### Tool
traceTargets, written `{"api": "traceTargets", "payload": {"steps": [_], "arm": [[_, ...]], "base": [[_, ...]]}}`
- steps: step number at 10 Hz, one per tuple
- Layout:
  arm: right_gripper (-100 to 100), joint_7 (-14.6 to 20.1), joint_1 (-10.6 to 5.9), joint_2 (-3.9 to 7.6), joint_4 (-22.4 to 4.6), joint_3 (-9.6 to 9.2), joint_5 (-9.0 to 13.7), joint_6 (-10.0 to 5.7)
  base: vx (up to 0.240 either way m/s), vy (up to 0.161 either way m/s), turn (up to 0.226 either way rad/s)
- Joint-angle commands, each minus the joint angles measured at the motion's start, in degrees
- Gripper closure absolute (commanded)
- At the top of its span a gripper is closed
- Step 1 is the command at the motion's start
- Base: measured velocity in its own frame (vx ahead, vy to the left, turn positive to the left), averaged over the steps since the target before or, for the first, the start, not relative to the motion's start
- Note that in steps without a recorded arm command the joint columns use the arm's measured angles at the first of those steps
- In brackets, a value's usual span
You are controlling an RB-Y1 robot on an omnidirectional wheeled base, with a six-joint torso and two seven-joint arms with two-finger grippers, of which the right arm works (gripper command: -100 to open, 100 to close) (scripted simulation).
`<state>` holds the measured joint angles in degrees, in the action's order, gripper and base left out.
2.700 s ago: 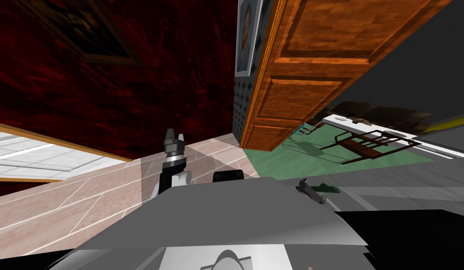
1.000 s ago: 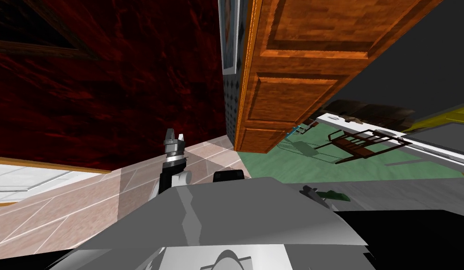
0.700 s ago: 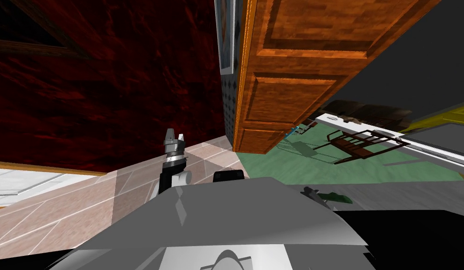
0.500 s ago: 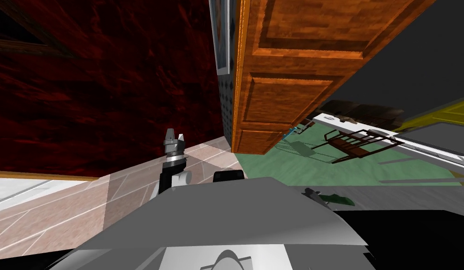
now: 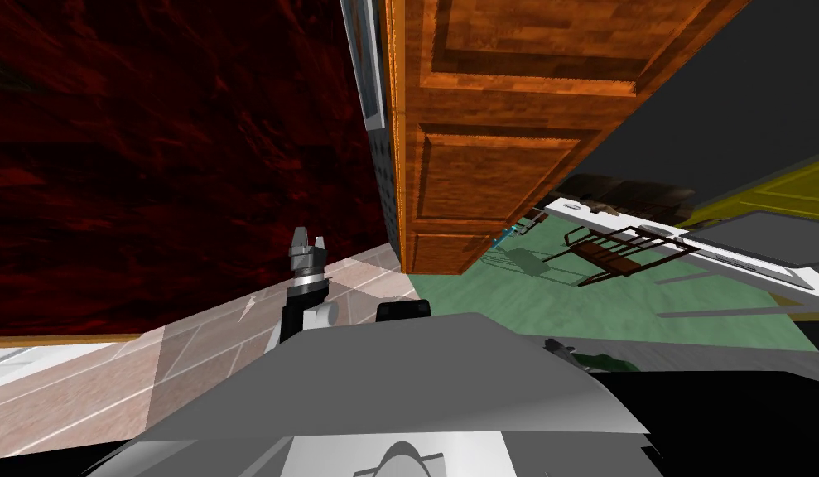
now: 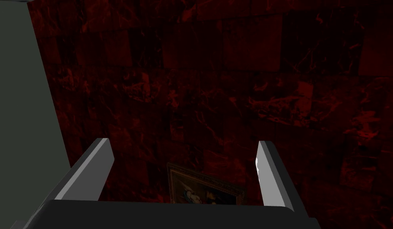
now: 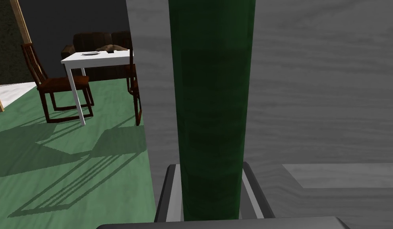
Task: Push the door open
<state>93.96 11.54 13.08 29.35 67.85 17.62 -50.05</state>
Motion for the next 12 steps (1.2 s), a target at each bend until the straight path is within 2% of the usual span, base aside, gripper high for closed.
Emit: {"api": "traceTargets", "payload": {"steps": [1,2,8,9,10,12], "arm": [[100,-0.8,0.52,-0.28,0.7,1.31,0.8,0.43],[100,-0.8,0.52,-0.28,0.7,1.31,0.8,0.43],[100,-2.4,0.37,-0.18,-0.3,4.24,2.9,0.66],[100,-2.3,0.51,-0.77,0.4,4.01,2.8,0.95],[100,-2.9,0.66,-0.73,0.3,5.24,3.5,0.96],[100,-3.5,0.71,-0.71,0.0,6.38,4.2,0.83]], "base": [[0.095,-0.144,-0.063],[0.091,-0.117,-0.04],[0.131,-0.154,-0.07],[0.04,-0.076,-0.019],[0.029,-0.11,0.015],[0.021,-0.178,0.028]]}}
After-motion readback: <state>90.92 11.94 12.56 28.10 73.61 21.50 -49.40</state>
